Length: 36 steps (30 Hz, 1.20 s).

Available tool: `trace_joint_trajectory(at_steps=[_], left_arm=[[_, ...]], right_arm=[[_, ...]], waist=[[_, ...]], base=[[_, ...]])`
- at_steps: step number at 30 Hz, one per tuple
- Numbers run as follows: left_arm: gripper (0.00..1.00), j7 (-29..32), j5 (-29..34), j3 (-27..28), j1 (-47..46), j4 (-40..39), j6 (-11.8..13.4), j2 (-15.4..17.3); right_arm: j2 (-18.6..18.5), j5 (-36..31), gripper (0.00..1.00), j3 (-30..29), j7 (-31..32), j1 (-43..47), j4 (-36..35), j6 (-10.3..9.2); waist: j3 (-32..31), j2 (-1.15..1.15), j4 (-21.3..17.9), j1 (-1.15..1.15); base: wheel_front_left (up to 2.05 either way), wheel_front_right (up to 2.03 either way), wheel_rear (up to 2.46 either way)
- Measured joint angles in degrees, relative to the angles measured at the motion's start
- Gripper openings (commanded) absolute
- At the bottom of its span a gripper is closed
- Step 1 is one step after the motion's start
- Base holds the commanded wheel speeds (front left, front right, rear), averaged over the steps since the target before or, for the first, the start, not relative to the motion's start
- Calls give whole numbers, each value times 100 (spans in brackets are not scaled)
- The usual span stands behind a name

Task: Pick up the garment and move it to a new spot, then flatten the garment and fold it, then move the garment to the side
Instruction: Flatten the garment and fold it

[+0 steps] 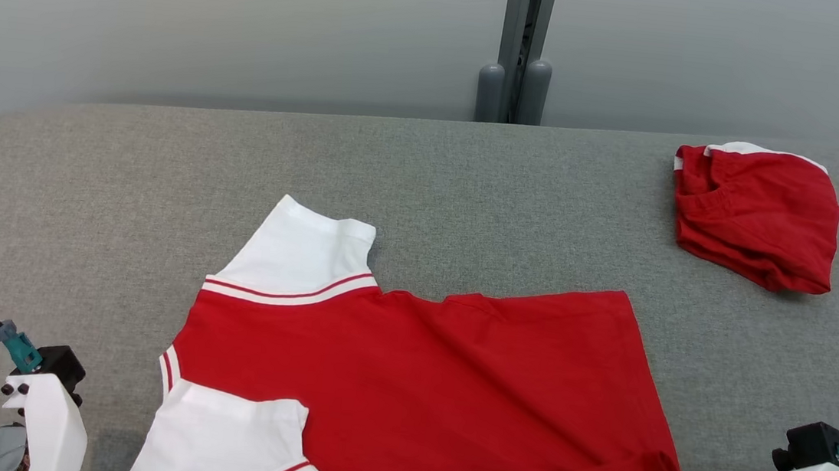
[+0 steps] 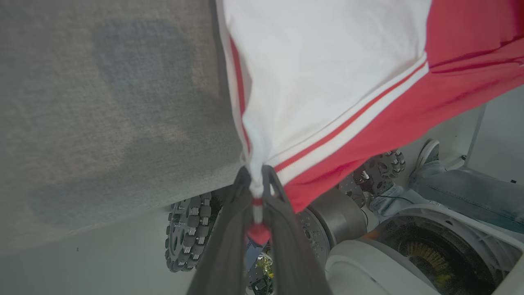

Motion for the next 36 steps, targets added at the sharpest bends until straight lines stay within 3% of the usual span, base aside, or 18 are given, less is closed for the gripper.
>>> trace_joint_trajectory(at_steps=[10, 11, 12, 13, 14, 15, 31, 36], left_arm=[[0, -43, -26, 0, 63, -183, 123, 37], [0, -43, -25, 0, 63, -190, 123, 37], [19, -43, -23, 0, 63, -191, 125, 37], [53, -43, -14, 0, 63, -191, 134, 36], [92, -43, -14, 0, 63, -191, 134, 36], [100, -44, 22, -3, 63, -185, 138, 38], [100, -114, 78, 88, 16, -270, 155, 114], [100, -510, 325, 275, -218, -337, -138, 92]], right_arm=[[-97, 45, 0, 116, -44, 53, -49, 0], [-97, 45, 23, 122, -46, 53, -41, 0], [-96, 45, 44, 127, -51, 52, -34, 0], [-93, 44, 87, 132, -69, 49, -29, 0], [-93, 44, 100, 132, -69, 49, -29, 0], [-101, 44, 100, 136, -105, 38, -8, -4], [-475, -3, 100, 159, -535, -92, -230, -3], [-592, -105, 100, 160, -962, -322, -264, -3]], waist=[[32, 0, -22, 0], [35, 0, -26, 0], [38, 0, -29, 0], [38, 0, -32, 0], [38, 0, -32, 0], [32, 0, -37, 0], [-91, 0, -48, 0], [-97, 0, -69, 0]], base=[[0, 0, 0], [0, 0, 0], [0, 0, 0], [0, 0, 0], [0, 0, 0], [0, 0, 0], [0, 0, 0], [0, 0, 0]])
